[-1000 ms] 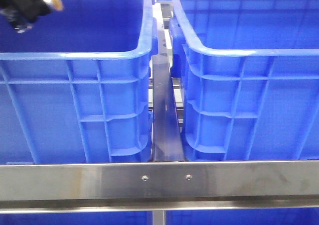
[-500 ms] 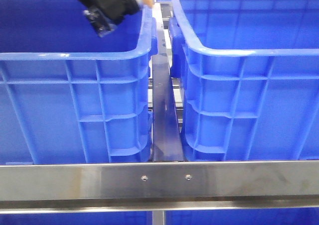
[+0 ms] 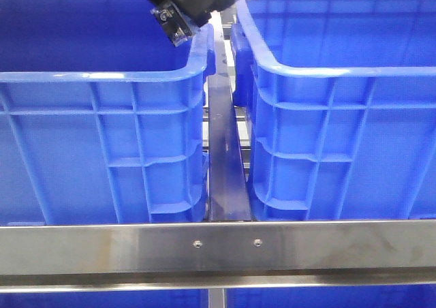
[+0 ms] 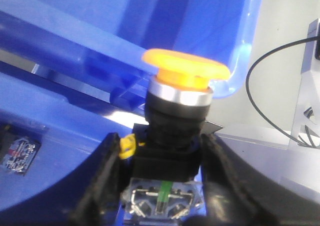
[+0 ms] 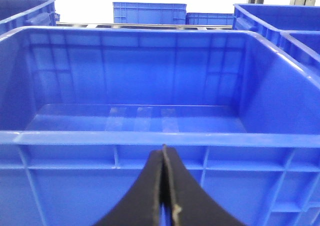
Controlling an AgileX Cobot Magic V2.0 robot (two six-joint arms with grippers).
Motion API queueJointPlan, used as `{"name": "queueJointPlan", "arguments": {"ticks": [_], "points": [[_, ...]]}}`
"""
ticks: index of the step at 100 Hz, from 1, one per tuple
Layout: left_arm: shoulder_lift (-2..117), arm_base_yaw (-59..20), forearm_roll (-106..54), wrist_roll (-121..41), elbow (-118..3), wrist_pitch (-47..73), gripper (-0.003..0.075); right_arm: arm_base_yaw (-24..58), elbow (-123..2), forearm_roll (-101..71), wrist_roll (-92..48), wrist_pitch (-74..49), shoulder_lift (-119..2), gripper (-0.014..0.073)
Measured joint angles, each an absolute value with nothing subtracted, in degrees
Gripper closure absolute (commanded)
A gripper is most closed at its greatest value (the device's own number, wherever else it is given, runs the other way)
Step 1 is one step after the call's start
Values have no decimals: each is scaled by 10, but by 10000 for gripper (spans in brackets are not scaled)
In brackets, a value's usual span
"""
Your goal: Pick red and yellow buttons and place in box
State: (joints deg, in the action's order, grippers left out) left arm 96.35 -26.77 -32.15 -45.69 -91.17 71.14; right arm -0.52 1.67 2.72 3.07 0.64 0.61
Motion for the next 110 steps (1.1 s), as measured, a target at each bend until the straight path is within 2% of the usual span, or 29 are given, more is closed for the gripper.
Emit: {"name": "queueJointPlan", "arguments": {"ticks": [15, 29, 48, 57, 62, 74, 81, 110], "points": [[963, -268, -321, -457, -912, 711, 658, -5, -19, 27, 31, -35, 6, 656], [963, -268, -321, -457, -912, 711, 658, -3, -94, 9, 31, -133, 2, 656], [963, -268, -321, -457, -912, 711, 658, 2, -191, -94, 31, -256, -73, 629], [963, -268, -321, -457, -912, 711, 658, 2, -221, -149, 26, -274, -113, 550], [963, -268, -321, -457, -912, 711, 658, 2, -235, -178, 17, -284, -141, 471], [963, -268, -321, -457, -912, 711, 658, 2, -263, -268, -27, -304, -196, 220], [963, -268, -321, -457, -912, 711, 658, 3, -275, -334, -68, -309, -223, 130], [963, -268, -321, -457, -912, 711, 658, 26, -326, -615, -226, -350, -332, 128]]}}
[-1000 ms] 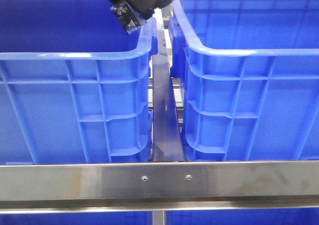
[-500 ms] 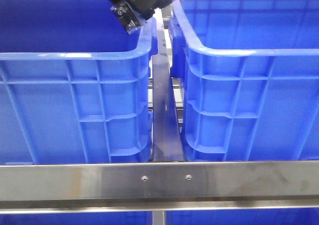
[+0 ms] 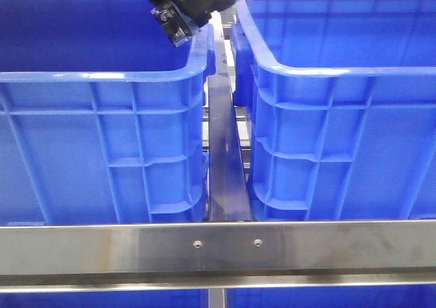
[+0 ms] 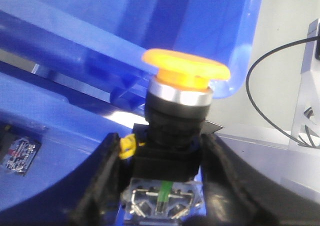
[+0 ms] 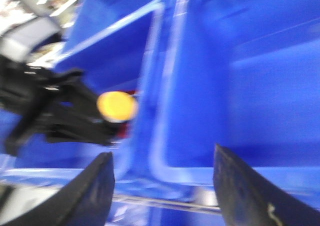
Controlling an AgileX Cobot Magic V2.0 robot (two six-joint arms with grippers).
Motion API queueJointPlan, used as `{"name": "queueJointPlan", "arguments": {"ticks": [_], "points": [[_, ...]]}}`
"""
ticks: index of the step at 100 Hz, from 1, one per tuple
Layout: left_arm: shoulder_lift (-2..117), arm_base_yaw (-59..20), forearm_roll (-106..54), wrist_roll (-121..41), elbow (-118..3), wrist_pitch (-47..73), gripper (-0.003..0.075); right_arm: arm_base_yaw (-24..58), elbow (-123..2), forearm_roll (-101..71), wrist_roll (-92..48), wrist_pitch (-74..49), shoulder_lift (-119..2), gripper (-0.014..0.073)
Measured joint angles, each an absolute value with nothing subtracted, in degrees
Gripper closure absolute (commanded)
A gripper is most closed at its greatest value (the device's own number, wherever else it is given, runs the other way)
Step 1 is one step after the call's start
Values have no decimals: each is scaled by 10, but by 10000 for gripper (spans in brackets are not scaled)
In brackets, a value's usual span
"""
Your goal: Pick red and yellow buttons and place in box
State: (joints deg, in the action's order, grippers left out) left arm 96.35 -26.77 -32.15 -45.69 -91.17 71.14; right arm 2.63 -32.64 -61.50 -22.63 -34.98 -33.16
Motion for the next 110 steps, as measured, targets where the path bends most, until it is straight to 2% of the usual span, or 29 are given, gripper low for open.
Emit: {"name": "queueJointPlan", "arguments": {"ticks": [48, 110], "points": [[963, -268, -321, -457, -912, 711, 658, 31, -454, -755, -259, -495, -586, 128], [963, -268, -321, -457, -912, 711, 658, 129, -549, -788, -260, -484, -770, 128]]}}
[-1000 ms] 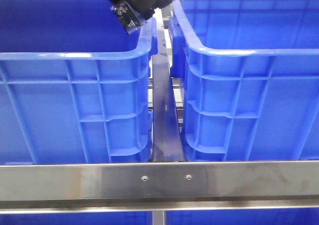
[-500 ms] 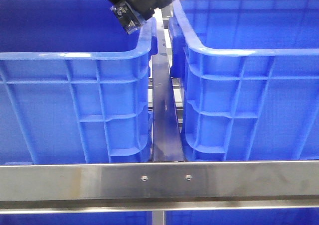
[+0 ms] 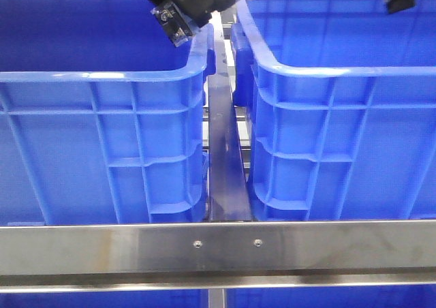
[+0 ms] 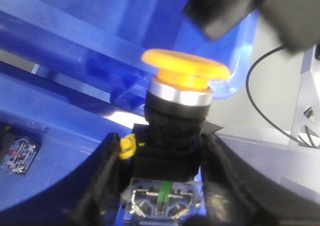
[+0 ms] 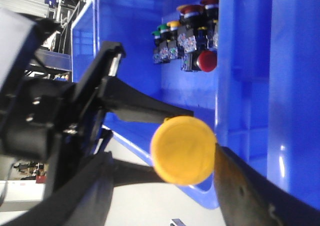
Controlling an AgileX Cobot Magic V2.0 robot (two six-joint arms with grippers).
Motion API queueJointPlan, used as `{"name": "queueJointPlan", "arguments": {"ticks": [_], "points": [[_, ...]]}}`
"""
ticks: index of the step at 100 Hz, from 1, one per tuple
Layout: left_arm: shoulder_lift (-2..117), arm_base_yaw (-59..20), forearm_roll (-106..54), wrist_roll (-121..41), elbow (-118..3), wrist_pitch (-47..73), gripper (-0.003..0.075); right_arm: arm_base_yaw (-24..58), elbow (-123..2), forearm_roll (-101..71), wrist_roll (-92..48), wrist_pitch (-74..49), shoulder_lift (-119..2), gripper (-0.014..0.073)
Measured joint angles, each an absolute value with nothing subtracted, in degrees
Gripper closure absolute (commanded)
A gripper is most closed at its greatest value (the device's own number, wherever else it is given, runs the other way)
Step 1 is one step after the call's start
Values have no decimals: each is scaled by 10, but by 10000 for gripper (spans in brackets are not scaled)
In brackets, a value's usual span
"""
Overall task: Pick red and yellow buttons and place in box
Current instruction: 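Grasp the yellow button's cap with the right gripper from the left gripper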
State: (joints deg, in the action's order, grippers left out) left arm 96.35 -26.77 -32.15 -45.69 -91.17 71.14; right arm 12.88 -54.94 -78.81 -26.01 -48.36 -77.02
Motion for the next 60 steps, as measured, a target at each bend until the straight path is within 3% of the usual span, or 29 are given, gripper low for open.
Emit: {"name": "queueJointPlan", "arguments": {"ticks": [60], "points": [[963, -268, -321, -457, -912, 711, 658, 174, -556, -798, -260, -460, -803, 157]]}}
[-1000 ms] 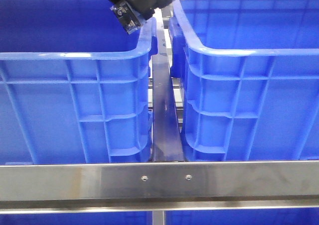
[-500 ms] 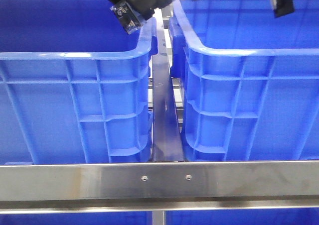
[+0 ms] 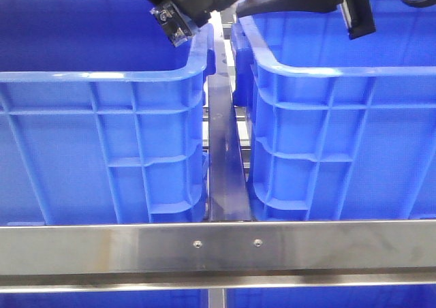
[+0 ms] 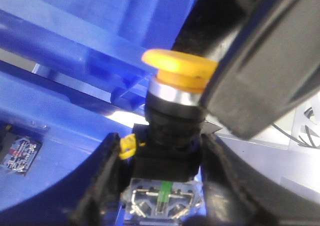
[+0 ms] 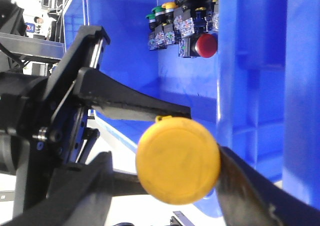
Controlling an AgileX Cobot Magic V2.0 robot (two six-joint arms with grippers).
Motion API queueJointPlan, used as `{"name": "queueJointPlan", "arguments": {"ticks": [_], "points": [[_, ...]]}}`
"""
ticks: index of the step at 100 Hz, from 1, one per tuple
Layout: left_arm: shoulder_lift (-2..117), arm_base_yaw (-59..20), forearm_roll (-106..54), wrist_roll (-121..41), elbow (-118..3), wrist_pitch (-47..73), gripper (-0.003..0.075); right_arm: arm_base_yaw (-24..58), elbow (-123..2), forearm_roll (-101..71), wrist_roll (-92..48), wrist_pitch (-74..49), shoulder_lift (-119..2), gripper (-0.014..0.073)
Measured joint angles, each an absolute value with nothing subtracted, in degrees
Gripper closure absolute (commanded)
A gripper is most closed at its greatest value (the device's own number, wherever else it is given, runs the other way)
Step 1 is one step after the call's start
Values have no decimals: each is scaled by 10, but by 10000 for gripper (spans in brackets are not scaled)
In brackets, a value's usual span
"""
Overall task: Pick red and yellow buttons and place in box
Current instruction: 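Grasp the yellow button's cap with the right gripper from the left gripper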
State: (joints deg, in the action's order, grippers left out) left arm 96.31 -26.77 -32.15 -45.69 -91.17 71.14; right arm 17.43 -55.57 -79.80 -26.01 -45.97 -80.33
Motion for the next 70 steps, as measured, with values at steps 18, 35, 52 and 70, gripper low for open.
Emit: {"name": "queueJointPlan", "arguments": {"ticks": [18, 35, 52, 70], "points": [[962, -268, -321, -457, -912, 711, 658, 175, -556, -798, -260, -456, -807, 367], [962, -268, -321, -457, -912, 711, 658, 175, -556, -798, -261, -456, -807, 402], [962, -268, -321, -457, -912, 711, 658, 175, -556, -798, -261, -456, -807, 402], [962, -268, -321, -457, -912, 711, 651, 175, -556, -798, -261, -456, -807, 402]]}}
